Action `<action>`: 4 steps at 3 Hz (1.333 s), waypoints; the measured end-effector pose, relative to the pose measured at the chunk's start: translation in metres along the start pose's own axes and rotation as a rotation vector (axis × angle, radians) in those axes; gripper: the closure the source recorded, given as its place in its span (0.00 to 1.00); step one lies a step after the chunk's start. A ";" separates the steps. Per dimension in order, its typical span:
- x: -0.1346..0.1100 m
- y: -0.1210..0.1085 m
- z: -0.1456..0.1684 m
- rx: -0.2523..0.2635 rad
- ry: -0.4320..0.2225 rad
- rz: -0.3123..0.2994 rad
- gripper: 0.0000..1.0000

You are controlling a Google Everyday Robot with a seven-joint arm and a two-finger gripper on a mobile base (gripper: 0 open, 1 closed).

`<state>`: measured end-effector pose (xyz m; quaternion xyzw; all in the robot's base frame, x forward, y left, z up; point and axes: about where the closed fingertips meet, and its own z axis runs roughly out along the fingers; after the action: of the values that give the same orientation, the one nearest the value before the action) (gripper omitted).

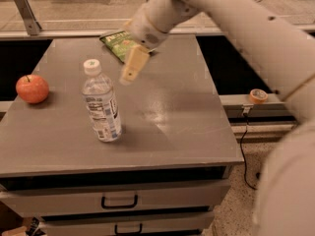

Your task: Pick apple

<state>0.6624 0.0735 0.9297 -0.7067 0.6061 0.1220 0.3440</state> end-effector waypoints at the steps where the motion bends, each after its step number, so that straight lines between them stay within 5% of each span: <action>1: -0.039 -0.020 0.059 -0.036 -0.107 0.033 0.00; 2: -0.075 -0.023 0.110 -0.066 -0.171 0.155 0.00; 3: -0.075 -0.023 0.110 -0.067 -0.171 0.155 0.00; 4: -0.099 -0.010 0.133 -0.139 -0.239 0.125 0.00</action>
Offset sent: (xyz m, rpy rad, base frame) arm 0.0338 0.1925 -0.0511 0.2616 0.2718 -0.0708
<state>0.6812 0.2345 0.8943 -0.6700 0.5939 0.2682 0.3556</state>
